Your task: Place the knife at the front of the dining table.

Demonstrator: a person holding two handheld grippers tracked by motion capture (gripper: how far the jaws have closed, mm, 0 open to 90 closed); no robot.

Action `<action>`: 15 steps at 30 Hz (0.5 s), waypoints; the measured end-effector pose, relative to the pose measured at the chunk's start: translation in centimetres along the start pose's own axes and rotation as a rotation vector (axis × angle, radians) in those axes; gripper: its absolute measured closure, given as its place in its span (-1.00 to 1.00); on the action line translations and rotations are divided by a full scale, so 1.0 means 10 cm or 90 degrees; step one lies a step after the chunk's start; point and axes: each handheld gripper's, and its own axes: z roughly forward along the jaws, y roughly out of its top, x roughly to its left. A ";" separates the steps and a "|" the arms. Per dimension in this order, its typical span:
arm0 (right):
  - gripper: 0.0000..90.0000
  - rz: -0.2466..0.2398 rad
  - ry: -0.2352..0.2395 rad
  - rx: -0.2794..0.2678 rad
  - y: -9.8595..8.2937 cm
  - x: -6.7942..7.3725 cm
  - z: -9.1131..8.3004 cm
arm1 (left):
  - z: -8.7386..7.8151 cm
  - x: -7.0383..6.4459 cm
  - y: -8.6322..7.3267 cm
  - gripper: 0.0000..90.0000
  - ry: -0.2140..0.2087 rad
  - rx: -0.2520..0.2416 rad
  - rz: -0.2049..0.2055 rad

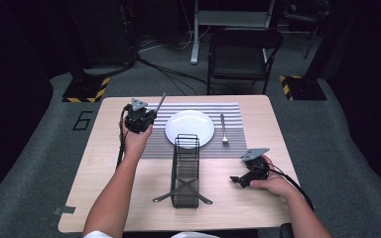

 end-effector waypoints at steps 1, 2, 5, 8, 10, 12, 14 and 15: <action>-1.00 -0.001 0.000 -0.001 0.00 0.00 0.00 | 0.02 0.01 0.01 0.84 0.006 -0.001 -0.002; -1.00 0.005 0.001 0.004 0.00 0.01 0.00 | 0.04 0.02 0.01 0.84 0.012 -0.002 -0.005; -1.00 -0.003 0.000 -0.001 0.00 0.00 0.00 | 0.11 0.06 0.04 0.84 0.031 0.001 -0.022; -1.00 -0.001 0.000 0.000 0.00 0.00 0.00 | 0.16 0.11 0.04 0.84 0.045 -0.005 -0.048; -1.00 -0.001 0.000 0.000 0.00 0.00 0.00 | 0.21 0.14 0.04 0.84 0.056 0.003 -0.061; -1.00 -0.001 0.000 -0.001 0.00 0.00 0.00 | 0.28 0.17 0.03 0.84 0.069 0.008 -0.069; -1.00 -0.001 0.000 -0.001 0.00 0.00 0.00 | 0.34 0.19 0.03 0.84 0.081 0.015 -0.075; -1.00 -0.001 0.000 -0.001 0.00 0.00 0.00 | 0.37 0.20 0.02 0.84 0.084 0.016 -0.078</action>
